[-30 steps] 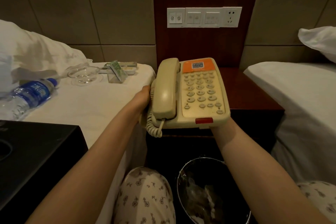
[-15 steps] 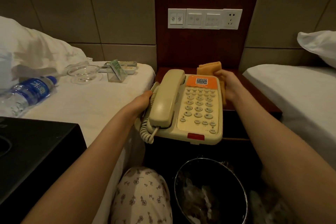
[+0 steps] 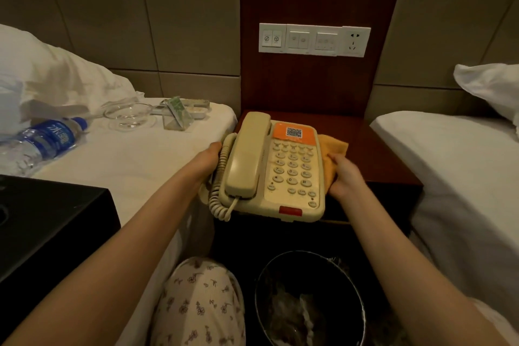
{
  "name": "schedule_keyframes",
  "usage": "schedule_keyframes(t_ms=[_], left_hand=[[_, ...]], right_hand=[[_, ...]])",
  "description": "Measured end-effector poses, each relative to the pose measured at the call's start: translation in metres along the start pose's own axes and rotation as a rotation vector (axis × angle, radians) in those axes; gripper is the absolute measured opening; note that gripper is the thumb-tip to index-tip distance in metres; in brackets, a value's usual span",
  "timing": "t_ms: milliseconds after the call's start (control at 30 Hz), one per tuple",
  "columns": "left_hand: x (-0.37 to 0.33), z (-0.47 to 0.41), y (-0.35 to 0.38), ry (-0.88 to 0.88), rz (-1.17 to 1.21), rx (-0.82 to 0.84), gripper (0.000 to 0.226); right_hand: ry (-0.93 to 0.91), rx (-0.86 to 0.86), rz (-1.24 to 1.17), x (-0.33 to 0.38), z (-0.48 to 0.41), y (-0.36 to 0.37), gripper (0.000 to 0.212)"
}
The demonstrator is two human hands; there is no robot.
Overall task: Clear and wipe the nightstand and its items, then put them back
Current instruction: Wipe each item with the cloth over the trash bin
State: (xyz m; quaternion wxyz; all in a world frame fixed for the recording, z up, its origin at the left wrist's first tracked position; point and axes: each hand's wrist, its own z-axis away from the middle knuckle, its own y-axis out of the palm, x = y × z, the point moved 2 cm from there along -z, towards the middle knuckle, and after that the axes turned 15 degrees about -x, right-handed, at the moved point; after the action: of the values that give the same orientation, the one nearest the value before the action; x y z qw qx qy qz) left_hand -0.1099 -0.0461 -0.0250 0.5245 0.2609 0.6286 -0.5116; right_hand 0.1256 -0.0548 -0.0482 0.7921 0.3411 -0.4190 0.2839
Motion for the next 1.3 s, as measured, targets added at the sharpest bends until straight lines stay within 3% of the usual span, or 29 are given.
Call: schedule_keyframes(t_ms=[200, 400, 500, 700, 800, 1033, 1167, 1300], left_hand=[[-0.003, -0.001, -0.004, -0.042, 0.019, -0.060, 0.052], [-0.033, -0.005, -0.027, -0.053, 0.020, 0.013, 0.044], [-0.052, -0.009, -0.046, -0.063, -0.065, 0.040, 0.033], [-0.053, -0.030, -0.096, -0.115, -0.218, 0.015, 0.044], [-0.039, -0.051, -0.126, -0.199, -0.238, -0.063, 0.063], [-0.014, -0.074, -0.180, -0.277, -0.257, -0.353, 0.066], [0.006, -0.101, -0.207, -0.282, -0.218, -0.519, 0.083], [-0.001, -0.086, -0.209, -0.224, -0.228, -0.529, 0.060]], right_hand=[[-0.052, 0.150, 0.064, -0.019, 0.022, 0.020, 0.050], [-0.029, 0.149, 0.064, -0.022, 0.031, 0.044, 0.057], [-0.038, 0.130, 0.073, -0.022, 0.041, 0.064, 0.057], [-0.044, 0.206, 0.057, -0.023, 0.068, 0.104, 0.059], [-0.032, 0.259, 0.076, -0.037, 0.083, 0.129, 0.055], [0.031, 0.284, 0.157, -0.080, 0.104, 0.192, 0.050], [0.014, 0.299, 0.226, -0.097, 0.110, 0.212, 0.043], [-0.140, 0.282, 0.330, -0.107, 0.113, 0.224, 0.040]])
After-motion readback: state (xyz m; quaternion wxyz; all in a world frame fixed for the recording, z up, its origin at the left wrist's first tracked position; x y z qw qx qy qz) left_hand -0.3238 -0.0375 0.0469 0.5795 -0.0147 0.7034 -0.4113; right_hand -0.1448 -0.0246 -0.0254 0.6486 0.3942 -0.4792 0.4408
